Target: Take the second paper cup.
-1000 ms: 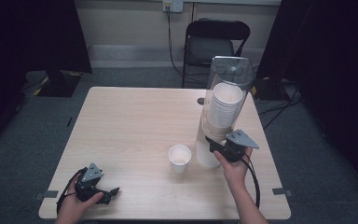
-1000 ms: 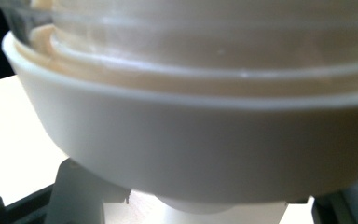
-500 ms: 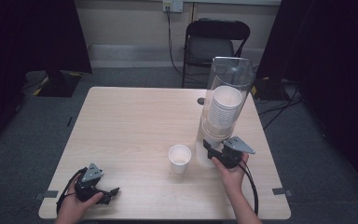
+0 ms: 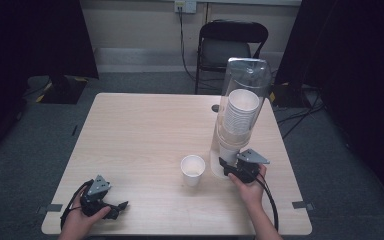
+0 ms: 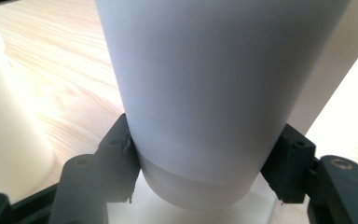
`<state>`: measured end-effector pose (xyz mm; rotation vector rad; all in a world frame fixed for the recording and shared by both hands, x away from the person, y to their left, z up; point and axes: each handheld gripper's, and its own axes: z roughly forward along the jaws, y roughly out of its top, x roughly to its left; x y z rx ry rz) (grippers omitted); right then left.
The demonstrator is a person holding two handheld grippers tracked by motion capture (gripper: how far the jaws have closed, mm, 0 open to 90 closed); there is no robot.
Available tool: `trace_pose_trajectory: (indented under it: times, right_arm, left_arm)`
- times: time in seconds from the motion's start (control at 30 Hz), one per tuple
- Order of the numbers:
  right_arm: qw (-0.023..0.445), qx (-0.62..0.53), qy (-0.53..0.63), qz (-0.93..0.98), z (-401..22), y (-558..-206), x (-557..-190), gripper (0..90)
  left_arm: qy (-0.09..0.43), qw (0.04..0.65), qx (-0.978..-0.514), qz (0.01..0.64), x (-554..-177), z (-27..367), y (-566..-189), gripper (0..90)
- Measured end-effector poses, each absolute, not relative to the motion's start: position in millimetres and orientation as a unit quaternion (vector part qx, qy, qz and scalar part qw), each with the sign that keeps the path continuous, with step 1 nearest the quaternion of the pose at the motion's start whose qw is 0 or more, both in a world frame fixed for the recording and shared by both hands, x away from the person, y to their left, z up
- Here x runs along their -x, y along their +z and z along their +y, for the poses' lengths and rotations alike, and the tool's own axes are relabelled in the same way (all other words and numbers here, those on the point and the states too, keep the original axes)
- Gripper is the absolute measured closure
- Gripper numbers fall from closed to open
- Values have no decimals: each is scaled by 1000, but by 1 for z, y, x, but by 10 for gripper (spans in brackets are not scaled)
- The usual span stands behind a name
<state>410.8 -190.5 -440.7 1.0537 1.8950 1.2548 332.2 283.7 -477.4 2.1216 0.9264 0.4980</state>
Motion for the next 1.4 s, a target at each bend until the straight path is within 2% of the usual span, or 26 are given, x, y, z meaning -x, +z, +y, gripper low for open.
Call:
trace_pose_trajectory:
  times: [0.13,0.47,0.6,1.4]
  right_arm:
    - [285,-404,451,743,-198,-445,-413,367]
    - [281,-381,410,779,-216,-452,-401,361]
    - [262,-382,413,784,-220,-450,-399,361]
    - [264,-372,412,788,-234,-452,-387,359]
  left_arm:
    - [194,378,-829,363,-332,283,-477,0]
    - [194,379,-829,362,-332,283,-477,0]
    - [195,378,-829,363,-332,283,-477,0]
    - [194,379,-829,363,-332,283,-477,0]
